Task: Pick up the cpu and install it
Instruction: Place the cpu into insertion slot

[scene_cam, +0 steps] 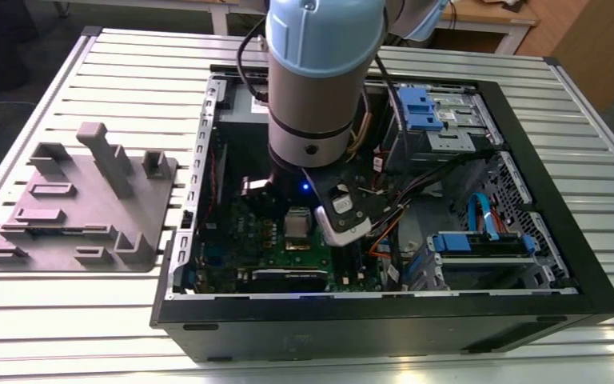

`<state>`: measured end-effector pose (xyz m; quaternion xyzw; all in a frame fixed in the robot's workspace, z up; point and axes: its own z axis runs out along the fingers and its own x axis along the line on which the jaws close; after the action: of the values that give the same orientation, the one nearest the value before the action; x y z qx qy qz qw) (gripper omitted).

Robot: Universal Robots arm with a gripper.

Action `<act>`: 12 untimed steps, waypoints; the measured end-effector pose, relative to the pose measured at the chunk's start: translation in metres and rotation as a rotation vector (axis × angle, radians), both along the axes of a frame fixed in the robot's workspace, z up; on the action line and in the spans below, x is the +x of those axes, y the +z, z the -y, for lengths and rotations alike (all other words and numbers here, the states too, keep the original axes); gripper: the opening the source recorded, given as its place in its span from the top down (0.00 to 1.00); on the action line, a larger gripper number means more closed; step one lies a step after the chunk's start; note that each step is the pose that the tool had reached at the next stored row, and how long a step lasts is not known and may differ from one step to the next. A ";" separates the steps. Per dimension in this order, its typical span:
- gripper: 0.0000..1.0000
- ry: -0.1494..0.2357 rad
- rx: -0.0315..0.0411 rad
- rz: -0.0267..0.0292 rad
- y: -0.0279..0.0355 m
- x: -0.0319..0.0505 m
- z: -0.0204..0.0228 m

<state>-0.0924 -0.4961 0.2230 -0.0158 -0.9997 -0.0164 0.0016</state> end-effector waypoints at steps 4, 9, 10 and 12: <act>0.53 0.002 -0.0001 0.0000 -0.0050 0.0000 0.0000; 0.53 0.003 -0.0001 -0.0001 -0.0063 0.0000 0.0000; 0.53 0.003 -0.0001 -0.0001 -0.0063 0.0000 0.0000; 0.53 0.003 -0.0001 0.0000 -0.0063 0.0000 0.0000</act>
<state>-0.0924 -0.4961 0.2167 -0.0140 -0.9998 -0.0164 0.0016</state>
